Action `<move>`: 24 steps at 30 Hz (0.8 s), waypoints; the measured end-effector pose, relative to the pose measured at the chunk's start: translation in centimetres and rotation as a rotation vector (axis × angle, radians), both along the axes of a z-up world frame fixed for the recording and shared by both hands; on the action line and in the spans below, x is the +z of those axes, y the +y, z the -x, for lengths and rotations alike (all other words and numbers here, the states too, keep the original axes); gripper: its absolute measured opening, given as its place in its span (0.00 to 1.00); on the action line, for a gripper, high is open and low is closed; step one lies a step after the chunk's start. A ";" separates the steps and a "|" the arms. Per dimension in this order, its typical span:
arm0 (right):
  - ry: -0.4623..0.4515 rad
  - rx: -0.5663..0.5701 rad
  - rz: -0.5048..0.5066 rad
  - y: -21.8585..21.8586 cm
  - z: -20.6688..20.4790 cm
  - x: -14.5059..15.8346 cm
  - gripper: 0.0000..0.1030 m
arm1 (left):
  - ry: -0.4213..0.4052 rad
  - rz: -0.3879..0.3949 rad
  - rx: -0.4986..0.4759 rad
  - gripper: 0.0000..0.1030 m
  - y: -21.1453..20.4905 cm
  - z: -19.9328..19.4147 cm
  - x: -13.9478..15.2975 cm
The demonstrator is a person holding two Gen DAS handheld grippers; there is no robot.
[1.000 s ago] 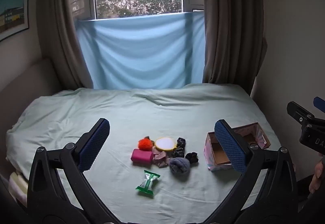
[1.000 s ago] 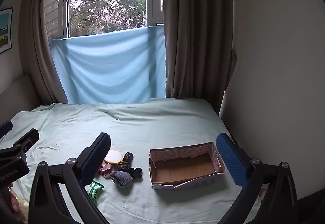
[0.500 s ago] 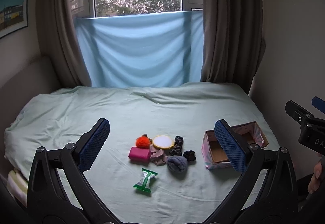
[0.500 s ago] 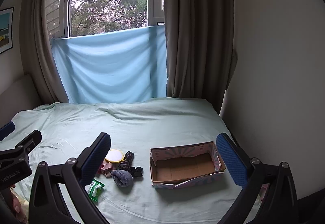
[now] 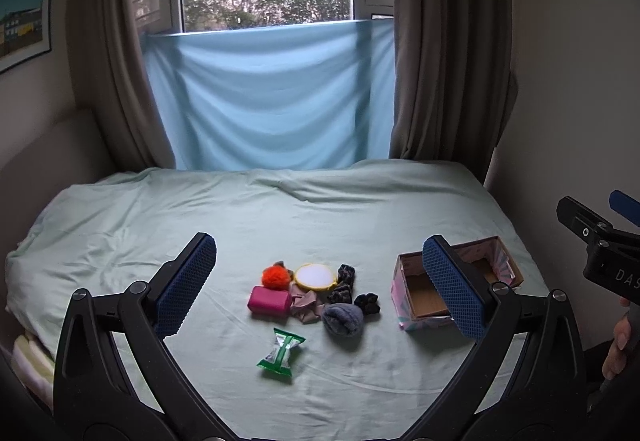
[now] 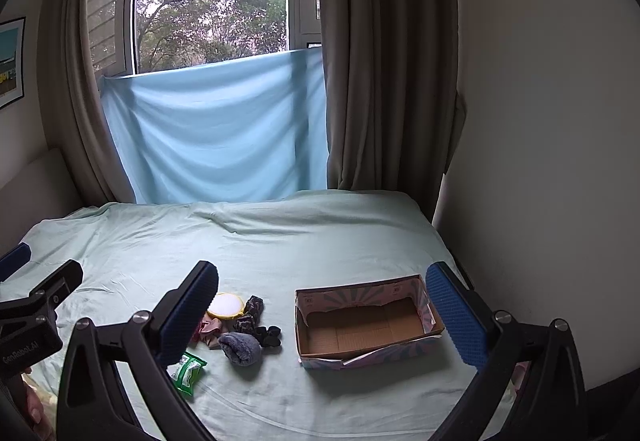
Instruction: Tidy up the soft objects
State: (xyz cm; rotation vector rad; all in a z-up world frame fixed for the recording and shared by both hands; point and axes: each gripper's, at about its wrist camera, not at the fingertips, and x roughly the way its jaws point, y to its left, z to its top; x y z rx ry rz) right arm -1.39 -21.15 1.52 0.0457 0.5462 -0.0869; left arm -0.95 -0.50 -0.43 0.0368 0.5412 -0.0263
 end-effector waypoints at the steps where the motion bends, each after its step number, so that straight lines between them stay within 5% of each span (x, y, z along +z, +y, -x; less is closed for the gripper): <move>1: -0.001 -0.001 0.000 0.0 0.0 -0.1 1.00 | 0.002 0.001 0.001 0.99 0.1 0.0 0.0; 24: -0.006 0.011 -0.002 -0.1 0.0 -0.2 1.00 | 0.012 0.010 0.004 0.99 0.1 0.1 -0.4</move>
